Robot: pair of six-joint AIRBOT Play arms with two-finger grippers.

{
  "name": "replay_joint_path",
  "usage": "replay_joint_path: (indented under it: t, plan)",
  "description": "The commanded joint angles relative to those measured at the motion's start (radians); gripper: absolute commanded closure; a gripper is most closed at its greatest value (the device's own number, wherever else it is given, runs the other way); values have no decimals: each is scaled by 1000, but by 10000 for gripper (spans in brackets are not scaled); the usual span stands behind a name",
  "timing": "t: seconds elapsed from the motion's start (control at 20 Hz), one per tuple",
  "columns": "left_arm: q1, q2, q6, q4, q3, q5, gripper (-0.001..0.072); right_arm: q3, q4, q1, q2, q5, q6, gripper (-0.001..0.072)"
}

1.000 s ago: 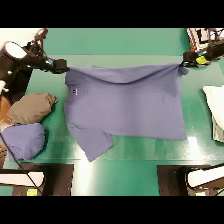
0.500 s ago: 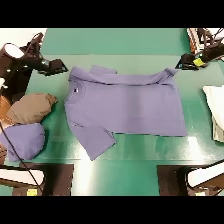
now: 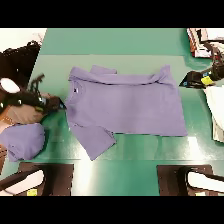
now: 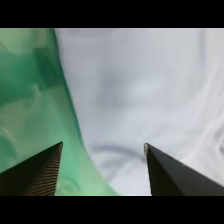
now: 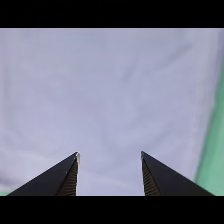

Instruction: Fold the shirts.

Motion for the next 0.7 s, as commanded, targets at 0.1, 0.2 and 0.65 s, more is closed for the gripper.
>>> replay_joint_path:
  t: [0.1,0.2,0.65]
  plan:
    - [3,110,26,-135,-301,103,109,-156,56,-5,147,-20,0,254]
    - [1,110,53,-180,-325,122,110,-163,56,-5,172,-23,1,255]
    - [-169,110,52,-192,-294,203,673,-164,44,-94,210,120,2,256]
